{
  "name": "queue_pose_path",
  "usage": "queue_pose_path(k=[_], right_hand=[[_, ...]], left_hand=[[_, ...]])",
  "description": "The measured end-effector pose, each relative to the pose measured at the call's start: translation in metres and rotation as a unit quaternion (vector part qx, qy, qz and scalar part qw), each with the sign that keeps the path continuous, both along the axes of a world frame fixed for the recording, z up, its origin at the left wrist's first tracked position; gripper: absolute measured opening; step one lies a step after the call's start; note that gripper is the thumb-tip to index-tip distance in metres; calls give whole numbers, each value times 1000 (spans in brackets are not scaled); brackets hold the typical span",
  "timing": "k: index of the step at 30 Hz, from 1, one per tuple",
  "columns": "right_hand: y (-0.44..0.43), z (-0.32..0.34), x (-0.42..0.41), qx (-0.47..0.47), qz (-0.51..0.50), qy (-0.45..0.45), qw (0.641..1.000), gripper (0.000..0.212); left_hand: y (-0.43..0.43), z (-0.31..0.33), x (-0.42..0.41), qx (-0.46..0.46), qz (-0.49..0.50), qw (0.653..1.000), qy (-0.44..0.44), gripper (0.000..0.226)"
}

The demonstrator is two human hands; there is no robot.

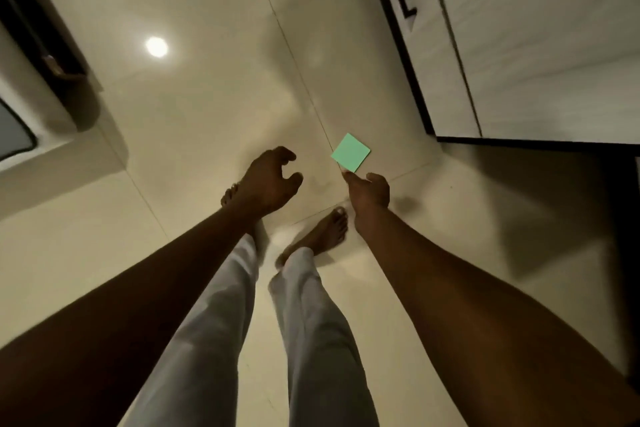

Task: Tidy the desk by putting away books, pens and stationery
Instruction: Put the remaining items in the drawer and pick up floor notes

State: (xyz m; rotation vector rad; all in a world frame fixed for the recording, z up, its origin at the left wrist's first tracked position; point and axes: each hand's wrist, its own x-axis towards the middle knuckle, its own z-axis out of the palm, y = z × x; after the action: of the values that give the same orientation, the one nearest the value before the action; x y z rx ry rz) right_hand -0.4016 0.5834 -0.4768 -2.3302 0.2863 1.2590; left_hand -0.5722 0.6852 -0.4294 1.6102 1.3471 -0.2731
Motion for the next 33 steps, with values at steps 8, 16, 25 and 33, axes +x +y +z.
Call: queue_pose_path(k=[8,16,25,33], right_hand=[[20,-188,23,-79,17,-45,996,84],[20,-318,33,-172,-21,-70,982,107],[-2,-365,45,-135,-52,-75,987,102],[8,-299,5,34,-88,-16,995,26]], left_hand=[[34,-172,20,-20,-34,999,11,47],[27,-286,31,-41,-43,998,4,42],[23,-301,29,-42,-36,998,0,40],[21,-239,12,-52,9,999,-1,38]])
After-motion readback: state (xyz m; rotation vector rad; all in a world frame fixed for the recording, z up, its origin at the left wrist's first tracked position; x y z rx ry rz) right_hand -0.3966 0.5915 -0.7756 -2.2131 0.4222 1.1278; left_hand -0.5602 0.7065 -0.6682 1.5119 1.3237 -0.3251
